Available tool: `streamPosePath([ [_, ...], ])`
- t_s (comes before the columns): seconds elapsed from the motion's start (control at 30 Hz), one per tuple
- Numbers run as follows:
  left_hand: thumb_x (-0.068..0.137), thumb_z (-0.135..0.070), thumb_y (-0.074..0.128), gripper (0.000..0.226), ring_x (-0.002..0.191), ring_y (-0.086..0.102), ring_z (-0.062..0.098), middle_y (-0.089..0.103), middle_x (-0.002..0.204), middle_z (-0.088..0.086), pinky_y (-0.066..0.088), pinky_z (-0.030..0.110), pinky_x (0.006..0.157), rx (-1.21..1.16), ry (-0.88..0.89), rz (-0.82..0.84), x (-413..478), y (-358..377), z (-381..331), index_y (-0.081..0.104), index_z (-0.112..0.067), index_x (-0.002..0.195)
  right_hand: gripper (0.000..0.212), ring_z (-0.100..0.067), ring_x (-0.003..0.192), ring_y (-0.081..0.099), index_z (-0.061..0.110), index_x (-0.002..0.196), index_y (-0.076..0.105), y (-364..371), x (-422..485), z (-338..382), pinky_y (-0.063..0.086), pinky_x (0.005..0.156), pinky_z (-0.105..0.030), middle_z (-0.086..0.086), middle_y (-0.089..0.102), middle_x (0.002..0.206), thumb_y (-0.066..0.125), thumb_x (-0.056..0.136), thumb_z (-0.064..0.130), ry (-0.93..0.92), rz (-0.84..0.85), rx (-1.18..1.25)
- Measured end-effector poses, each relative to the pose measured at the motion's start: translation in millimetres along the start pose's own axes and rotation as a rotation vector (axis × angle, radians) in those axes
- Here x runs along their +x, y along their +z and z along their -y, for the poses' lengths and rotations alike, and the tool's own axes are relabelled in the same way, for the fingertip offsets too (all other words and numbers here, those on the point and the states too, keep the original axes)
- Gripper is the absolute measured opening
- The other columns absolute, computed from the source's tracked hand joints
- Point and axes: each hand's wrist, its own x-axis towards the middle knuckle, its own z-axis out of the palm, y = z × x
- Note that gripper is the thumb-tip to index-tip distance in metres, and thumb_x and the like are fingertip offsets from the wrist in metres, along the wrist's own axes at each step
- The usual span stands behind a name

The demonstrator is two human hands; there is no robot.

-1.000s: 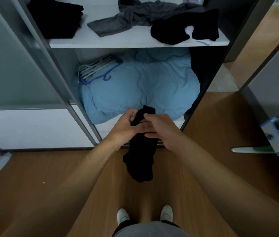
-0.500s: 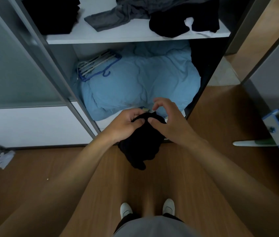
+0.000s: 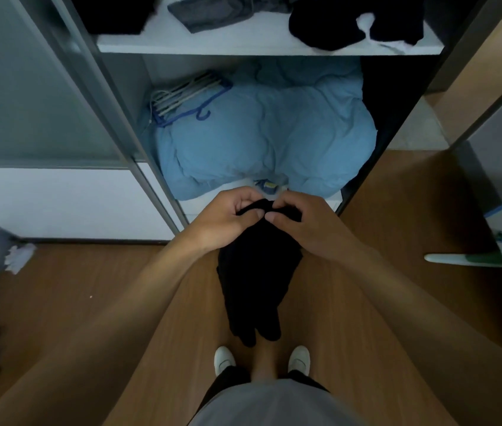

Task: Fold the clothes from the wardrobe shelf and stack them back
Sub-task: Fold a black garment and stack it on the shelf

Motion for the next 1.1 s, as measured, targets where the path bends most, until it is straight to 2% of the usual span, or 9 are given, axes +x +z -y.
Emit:
streamPosePath([
  [0.17,0.097,0.000,0.055,0.016,0.056,0.052,0.003,0.066,0.073,-0.004,0.038,0.014,0.050,-0.027,0.018,0.009,-9,-4,4,0.051,-0.014,0.101,0.017,-0.010,0.070,0.054,0.004,0.082,0.064,1,0,4,0.039,0.066,-0.029,-0.011,0.062,0.074,0.065,0.095,0.015,0.027,0.049,0.160],
  [0.27,0.095,0.003,0.054,0.022,0.065,0.050,0.005,0.063,0.077,-0.010,0.039,0.017,0.058,0.109,0.102,-0.012,-14,-7,16,0.044,-0.016,0.099,0.018,-0.008,0.067,0.051,0.004,0.077,0.063,1,5,7,0.037,0.065,-0.028,-0.008,0.060,0.070,0.066,0.092,0.014,0.016,0.078,0.088],
  [0.37,0.090,0.005,0.058,0.020,0.071,0.049,-0.003,0.056,0.077,-0.018,0.037,0.013,0.065,0.283,0.189,-0.065,-18,-5,29,0.050,-0.012,0.096,0.017,-0.009,0.065,0.053,0.004,0.075,0.065,4,9,11,0.038,0.064,-0.026,-0.009,0.064,0.072,0.068,0.089,0.013,-0.007,0.053,0.045],
  [0.5,0.089,0.004,0.060,0.016,0.079,0.058,-0.005,0.062,0.082,-0.017,0.040,0.008,0.068,0.264,0.211,-0.147,-18,0,40,0.061,-0.011,0.095,0.011,-0.008,0.077,0.065,0.011,0.085,0.077,5,17,16,0.046,0.072,-0.022,0.003,0.074,0.080,0.072,0.088,0.020,-0.017,0.033,-0.029],
  [0.67,0.084,0.012,0.058,0.007,0.068,0.054,0.012,0.061,0.078,0.021,0.041,0.013,0.065,0.290,0.126,-0.050,-9,0,50,0.061,0.009,0.078,0.012,-0.008,0.085,0.066,0.016,0.090,0.080,0,32,27,0.051,0.083,-0.032,0.006,0.077,0.092,0.071,0.087,0.024,-0.046,0.001,-0.170],
  [0.73,0.083,0.011,0.057,0.010,0.062,0.049,0.009,0.057,0.075,0.027,0.039,0.018,0.060,0.304,0.049,-0.042,-2,1,59,0.055,0.012,0.073,0.015,-0.015,0.090,0.066,0.015,0.094,0.077,-1,38,33,0.049,0.086,-0.039,0.003,0.076,0.096,0.068,0.090,0.026,-0.071,0.007,-0.245],
  [0.9,0.076,-0.012,0.054,0.018,0.055,0.054,0.016,0.058,0.066,0.016,0.039,0.031,0.057,0.362,-0.127,-0.051,13,0,95,0.050,0.005,0.070,0.017,-0.012,0.088,0.063,0.012,0.097,0.072,-15,44,45,0.049,0.083,-0.035,0.004,0.071,0.093,0.061,0.095,0.025,-0.094,0.057,-0.237],
  [1.0,0.080,0.000,0.055,0.010,0.062,0.058,0.028,0.059,0.070,0.025,0.040,0.034,0.061,0.368,-0.163,-0.014,15,0,115,0.053,0.003,0.070,0.014,-0.006,0.085,0.061,0.011,0.095,0.071,-24,45,50,0.047,0.080,-0.025,0.010,0.067,0.088,0.062,0.096,0.022,-0.102,0.078,-0.178],
  [1.1,0.082,0.004,0.056,0.019,0.058,0.052,0.016,0.052,0.062,0.011,0.039,0.033,0.059,0.356,-0.104,0.040,15,3,112,0.050,0.007,0.064,0.013,-0.005,0.085,0.061,0.012,0.094,0.072,-31,46,50,0.046,0.080,-0.022,0.011,0.067,0.087,0.064,0.095,0.022,-0.082,0.040,-0.156],
])
